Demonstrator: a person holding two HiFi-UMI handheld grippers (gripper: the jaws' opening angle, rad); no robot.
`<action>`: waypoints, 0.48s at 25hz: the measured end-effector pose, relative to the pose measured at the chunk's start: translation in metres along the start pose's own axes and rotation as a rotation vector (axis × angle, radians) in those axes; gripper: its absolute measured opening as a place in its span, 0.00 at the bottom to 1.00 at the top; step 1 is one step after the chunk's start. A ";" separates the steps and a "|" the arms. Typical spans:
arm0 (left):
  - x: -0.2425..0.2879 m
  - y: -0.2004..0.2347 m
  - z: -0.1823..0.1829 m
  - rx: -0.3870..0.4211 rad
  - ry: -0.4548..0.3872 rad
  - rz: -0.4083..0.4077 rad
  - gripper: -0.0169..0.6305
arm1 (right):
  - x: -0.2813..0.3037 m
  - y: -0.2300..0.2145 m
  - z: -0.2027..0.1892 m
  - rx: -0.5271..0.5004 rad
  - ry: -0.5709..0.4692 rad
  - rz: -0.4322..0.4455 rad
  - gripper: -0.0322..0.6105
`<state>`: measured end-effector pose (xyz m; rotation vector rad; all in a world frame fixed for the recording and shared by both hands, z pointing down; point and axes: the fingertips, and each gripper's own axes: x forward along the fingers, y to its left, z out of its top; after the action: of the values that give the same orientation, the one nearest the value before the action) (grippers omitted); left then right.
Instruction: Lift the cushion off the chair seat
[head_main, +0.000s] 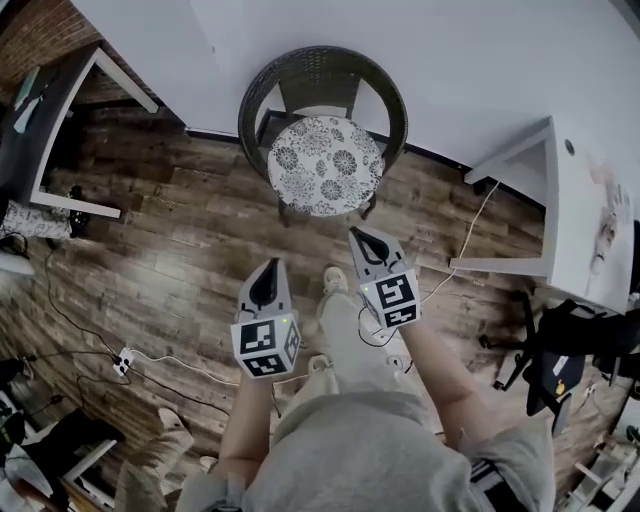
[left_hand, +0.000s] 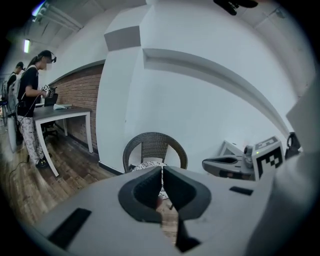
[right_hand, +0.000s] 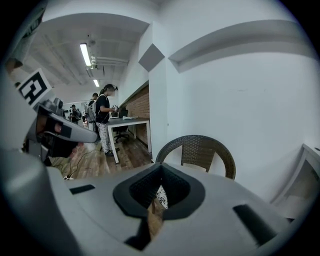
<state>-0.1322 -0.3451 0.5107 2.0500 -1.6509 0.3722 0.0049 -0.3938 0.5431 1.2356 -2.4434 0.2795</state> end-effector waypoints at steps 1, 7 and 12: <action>0.008 0.001 -0.002 -0.004 0.007 0.002 0.04 | 0.010 -0.004 -0.007 0.003 0.011 0.005 0.05; 0.060 0.006 -0.015 -0.020 0.041 0.008 0.04 | 0.069 -0.029 -0.061 0.009 0.093 0.026 0.05; 0.094 0.009 -0.033 -0.030 0.063 0.008 0.04 | 0.110 -0.044 -0.114 0.014 0.167 0.041 0.05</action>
<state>-0.1162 -0.4082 0.5866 1.9898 -1.6185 0.4090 0.0101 -0.4605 0.6934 1.1220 -2.3288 0.3959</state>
